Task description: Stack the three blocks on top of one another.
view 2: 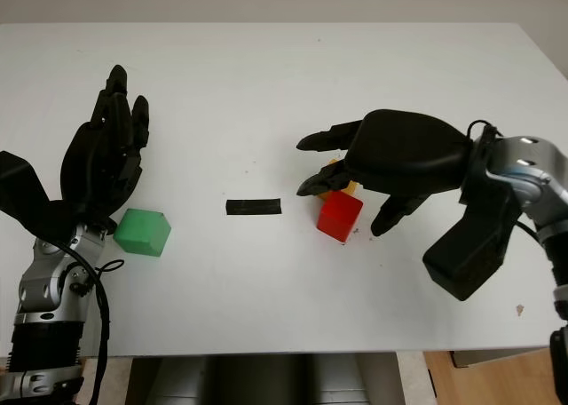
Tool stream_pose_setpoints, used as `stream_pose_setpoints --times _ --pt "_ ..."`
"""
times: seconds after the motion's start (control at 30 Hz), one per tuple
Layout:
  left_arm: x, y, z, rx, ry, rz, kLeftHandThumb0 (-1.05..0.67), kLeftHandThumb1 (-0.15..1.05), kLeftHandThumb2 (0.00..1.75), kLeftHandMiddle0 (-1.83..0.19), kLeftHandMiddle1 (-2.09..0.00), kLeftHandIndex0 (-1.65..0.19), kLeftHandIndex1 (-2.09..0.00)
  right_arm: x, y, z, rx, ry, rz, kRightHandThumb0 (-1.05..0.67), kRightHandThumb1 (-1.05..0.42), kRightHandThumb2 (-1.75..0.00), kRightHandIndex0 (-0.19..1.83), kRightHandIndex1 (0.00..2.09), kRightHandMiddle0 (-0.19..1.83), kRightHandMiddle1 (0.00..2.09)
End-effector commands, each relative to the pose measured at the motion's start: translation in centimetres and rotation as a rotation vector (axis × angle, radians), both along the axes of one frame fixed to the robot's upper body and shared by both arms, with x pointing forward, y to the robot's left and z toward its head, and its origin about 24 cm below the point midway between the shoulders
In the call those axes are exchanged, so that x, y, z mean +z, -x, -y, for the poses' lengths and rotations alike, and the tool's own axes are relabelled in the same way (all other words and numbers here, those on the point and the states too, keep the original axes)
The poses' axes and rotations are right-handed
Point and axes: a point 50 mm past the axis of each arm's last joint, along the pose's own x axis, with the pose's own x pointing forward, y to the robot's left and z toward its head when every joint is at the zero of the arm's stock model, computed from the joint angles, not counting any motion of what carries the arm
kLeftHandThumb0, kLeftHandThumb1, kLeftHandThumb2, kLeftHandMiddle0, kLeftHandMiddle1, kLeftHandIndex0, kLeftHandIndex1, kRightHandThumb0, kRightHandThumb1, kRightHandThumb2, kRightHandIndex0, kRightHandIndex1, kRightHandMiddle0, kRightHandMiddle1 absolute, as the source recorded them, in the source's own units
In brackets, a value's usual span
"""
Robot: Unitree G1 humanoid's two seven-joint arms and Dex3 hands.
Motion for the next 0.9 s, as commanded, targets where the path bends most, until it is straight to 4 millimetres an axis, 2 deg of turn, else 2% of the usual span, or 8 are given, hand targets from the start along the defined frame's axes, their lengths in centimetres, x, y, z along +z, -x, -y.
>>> stream_pose_setpoints --times 0.0,0.17,0.6,0.87 --pt "0.4 0.2 -0.1 -0.002 -0.011 0.019 -0.77 1.05 0.55 0.19 0.0 0.19 0.0 -0.1 -0.2 -0.2 0.007 0.0 0.01 -0.67 -0.65 -0.06 0.3 0.03 0.7 0.06" --pt "0.4 0.2 -0.2 0.003 -0.006 0.018 -0.78 1.05 0.54 0.19 0.0 0.19 0.0 -0.6 -0.5 -0.4 0.004 0.018 0.015 -0.68 -0.67 -0.06 0.26 0.02 0.68 0.05" --pt "0.4 0.3 -0.2 0.007 -0.009 0.018 -0.77 1.05 0.55 0.19 0.0 0.19 0.0 -1.2 -0.7 -0.4 -0.004 0.009 0.033 -0.62 -0.66 -0.05 0.31 0.06 0.79 0.09" --pt "0.3 0.3 -0.2 -0.001 -0.012 0.017 -0.77 1.05 0.55 0.19 0.0 0.19 0.0 -1.6 -0.9 -0.3 0.021 -0.058 0.098 -0.43 -0.71 -0.07 0.45 0.1 0.99 0.15"
